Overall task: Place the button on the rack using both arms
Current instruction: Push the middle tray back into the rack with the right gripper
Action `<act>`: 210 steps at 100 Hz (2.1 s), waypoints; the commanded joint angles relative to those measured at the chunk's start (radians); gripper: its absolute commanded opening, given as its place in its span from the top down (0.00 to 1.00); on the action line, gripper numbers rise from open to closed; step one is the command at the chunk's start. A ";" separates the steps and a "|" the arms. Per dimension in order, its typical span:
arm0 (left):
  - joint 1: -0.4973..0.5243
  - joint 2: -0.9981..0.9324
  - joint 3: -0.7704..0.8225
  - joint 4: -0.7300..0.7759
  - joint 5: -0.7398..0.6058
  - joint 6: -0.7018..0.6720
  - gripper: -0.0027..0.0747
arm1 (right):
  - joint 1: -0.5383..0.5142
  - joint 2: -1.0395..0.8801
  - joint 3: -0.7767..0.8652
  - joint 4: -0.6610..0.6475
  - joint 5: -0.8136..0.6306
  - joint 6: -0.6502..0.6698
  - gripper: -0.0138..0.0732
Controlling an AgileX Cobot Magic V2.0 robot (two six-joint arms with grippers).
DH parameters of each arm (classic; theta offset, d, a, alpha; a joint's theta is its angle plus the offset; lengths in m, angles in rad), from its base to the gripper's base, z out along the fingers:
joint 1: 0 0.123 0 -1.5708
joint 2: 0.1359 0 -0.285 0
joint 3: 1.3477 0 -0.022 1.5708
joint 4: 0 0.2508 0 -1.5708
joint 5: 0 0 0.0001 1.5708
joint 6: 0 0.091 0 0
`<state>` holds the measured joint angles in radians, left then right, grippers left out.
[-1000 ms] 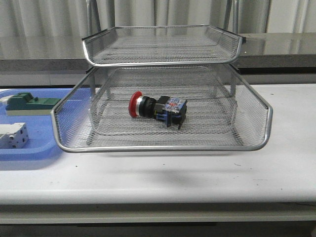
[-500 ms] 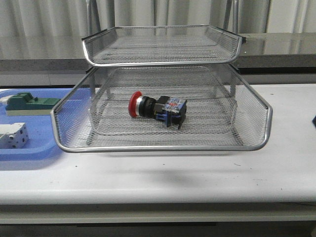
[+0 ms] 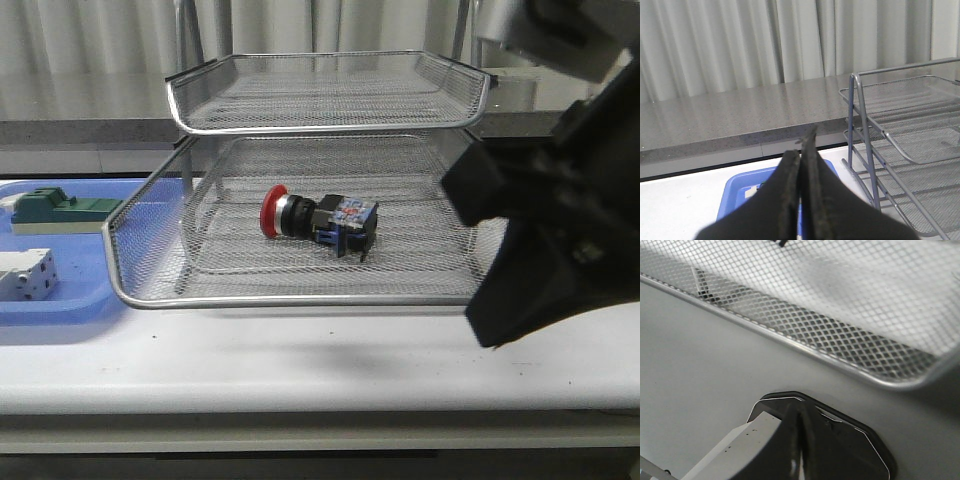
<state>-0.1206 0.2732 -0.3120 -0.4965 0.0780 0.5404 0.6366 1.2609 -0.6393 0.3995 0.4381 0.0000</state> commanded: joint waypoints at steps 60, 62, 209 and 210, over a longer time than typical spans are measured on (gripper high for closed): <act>0.004 0.006 -0.029 -0.013 -0.078 -0.010 0.99 | 0.160 0.215 -0.031 0.071 -0.399 0.047 0.91; 0.004 0.006 -0.029 -0.013 -0.078 -0.010 0.99 | 0.160 0.215 -0.031 0.071 -0.410 0.047 0.91; 0.004 0.006 -0.029 -0.013 -0.078 -0.010 0.99 | -0.041 0.323 -0.202 0.040 -0.490 0.014 0.91; 0.004 0.006 -0.029 -0.013 -0.078 -0.010 0.99 | -0.041 0.322 -0.202 0.040 -0.487 0.014 0.91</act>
<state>-0.1206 0.2732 -0.3120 -0.4965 0.0762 0.5404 0.6006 1.6317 -0.8113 0.4499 -0.0267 0.0249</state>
